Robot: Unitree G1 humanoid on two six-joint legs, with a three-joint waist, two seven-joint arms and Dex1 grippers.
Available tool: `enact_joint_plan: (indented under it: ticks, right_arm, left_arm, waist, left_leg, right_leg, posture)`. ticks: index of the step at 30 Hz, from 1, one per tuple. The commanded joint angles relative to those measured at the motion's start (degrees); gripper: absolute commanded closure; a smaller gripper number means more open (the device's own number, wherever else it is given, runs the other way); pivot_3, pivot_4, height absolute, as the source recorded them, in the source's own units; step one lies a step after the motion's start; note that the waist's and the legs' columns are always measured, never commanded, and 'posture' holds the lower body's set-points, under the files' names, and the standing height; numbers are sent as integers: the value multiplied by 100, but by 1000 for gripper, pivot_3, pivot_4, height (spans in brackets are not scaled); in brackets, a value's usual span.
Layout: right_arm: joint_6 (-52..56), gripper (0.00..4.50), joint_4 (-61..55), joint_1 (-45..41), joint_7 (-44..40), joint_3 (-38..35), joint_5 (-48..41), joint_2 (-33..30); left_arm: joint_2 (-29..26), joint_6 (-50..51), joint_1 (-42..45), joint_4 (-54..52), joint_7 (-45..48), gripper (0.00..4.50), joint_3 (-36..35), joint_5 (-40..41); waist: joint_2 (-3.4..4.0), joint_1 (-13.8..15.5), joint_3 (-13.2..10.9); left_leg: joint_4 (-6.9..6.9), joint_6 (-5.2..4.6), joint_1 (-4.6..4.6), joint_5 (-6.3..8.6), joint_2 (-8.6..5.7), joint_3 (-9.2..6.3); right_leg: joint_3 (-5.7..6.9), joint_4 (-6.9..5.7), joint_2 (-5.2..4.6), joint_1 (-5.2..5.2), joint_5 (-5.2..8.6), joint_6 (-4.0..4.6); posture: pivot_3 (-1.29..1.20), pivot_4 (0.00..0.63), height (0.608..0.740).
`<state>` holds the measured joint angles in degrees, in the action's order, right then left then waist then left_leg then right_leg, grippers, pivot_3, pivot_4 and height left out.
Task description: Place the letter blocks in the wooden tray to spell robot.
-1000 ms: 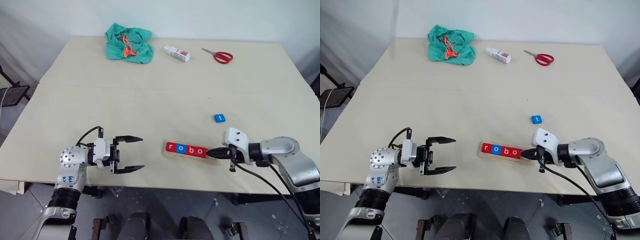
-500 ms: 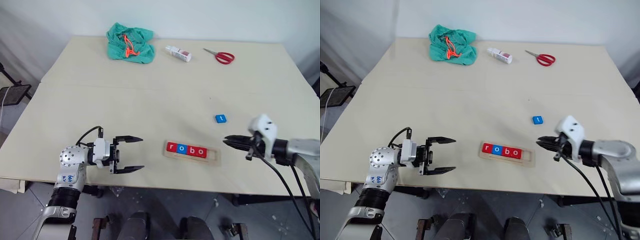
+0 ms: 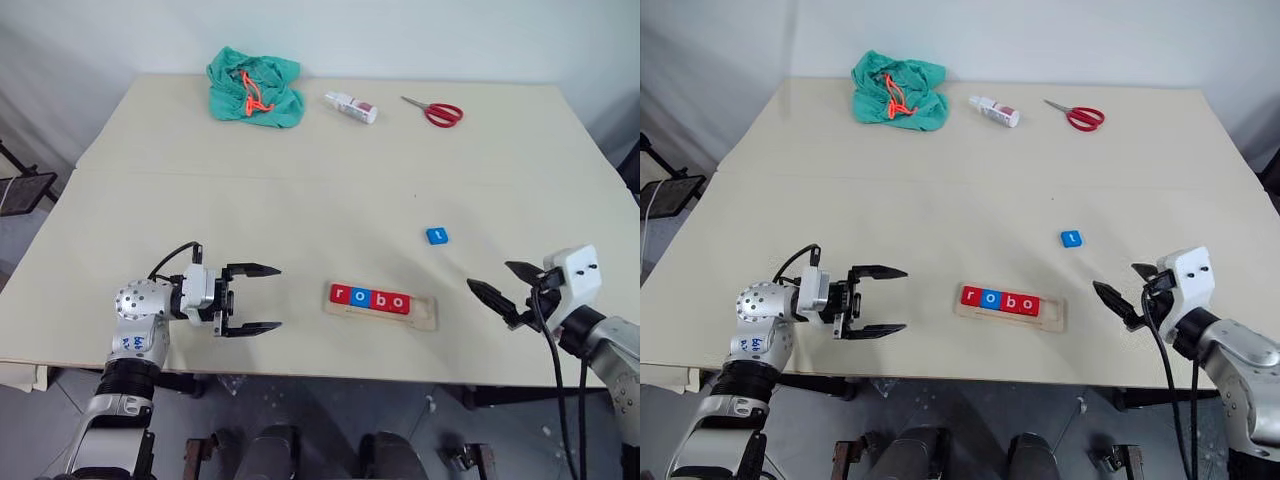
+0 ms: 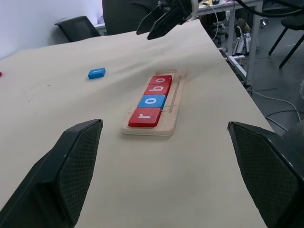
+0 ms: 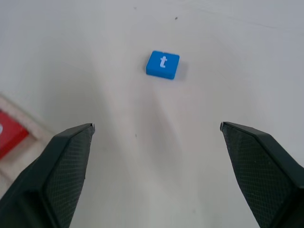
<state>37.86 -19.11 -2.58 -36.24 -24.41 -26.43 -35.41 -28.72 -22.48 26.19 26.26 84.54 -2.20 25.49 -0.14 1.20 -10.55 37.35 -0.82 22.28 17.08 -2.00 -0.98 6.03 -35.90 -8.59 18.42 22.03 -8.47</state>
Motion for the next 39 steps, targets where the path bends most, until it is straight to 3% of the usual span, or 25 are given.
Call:
enact_joint_plan:
  ticks: [1,5,11,15,21,27,31,37,39]
  right_arm:
    - [153,27,-131,-322,307,199,-73,67]
    - [309,27,701,-1321,810,749,177,392]
    - [-258,27,2014,-2251,956,1208,672,594]
    - [-1045,27,3564,-3118,1004,1558,1149,746]
    - [-1504,27,4443,-3450,971,1738,1414,946]
    - [-1503,27,4394,-3344,1034,1759,1468,1095]
    - [-1387,884,3998,-3101,1052,1759,1449,1178]
    - [-1225,2892,3518,-2922,1148,1693,1430,1233]
    - [-1123,3032,3257,-2850,1186,1654,1400,1230]
  left_arm:
    - [-26,-32,10,-97,25,0,-75,45]
    - [-39,60,-131,-329,2,0,-59,74]
    - [-79,157,-323,-617,-101,0,-87,76]
    - [-155,229,-583,-938,-270,0,-151,92]
    - [-214,298,-813,-1228,-463,0,-180,92]
    - [-216,307,-905,-1334,-556,0,-189,77]
    - [-208,321,-927,-1370,-571,0,-186,84]
    - [-227,302,-860,-1248,-496,0,-201,110]
    - [-247,278,-820,-1152,-432,0,-232,127]
  waist:
    - [0,-7,0]
    - [0,-85,0]
    - [0,-121,0]
    - [0,-183,0]
    - [0,-231,0]
    - [1,-280,0]
    - [1,-278,1]
    - [1,-275,1]
    - [1,-273,1]
  left_leg:
    - [0,0,0,0,1,0]
    - [-1,0,0,0,2,-1]
    - [-13,0,4,0,-5,-11]
    - [-13,0,2,0,-7,-3]
    - [-19,0,3,0,0,-9]
    - [-14,0,1,0,0,-8]
    - [-16,0,0,0,2,-8]
    - [-15,0,0,0,1,-7]
    - [-14,0,0,0,0,-6]
  right_leg:
    - [0,0,0,0,0,0]
    - [-1,-4,1,3,0,0]
    - [3,-7,-1,11,0,0]
    - [1,-6,-6,12,0,0]
    - [5,-9,-2,15,0,0]
    - [3,-9,-2,12,0,0]
    - [2,-11,-1,13,0,0]
    - [0,-10,-1,13,0,0]
    - [-1,-10,-2,13,0,0]
  posture:
    - [0,150,740]
    - [0,150,740]
    - [0,150,740]
    - [0,150,740]
    - [0,150,740]
    - [0,150,740]
    - [0,150,740]
    - [0,150,740]
    - [0,150,740]
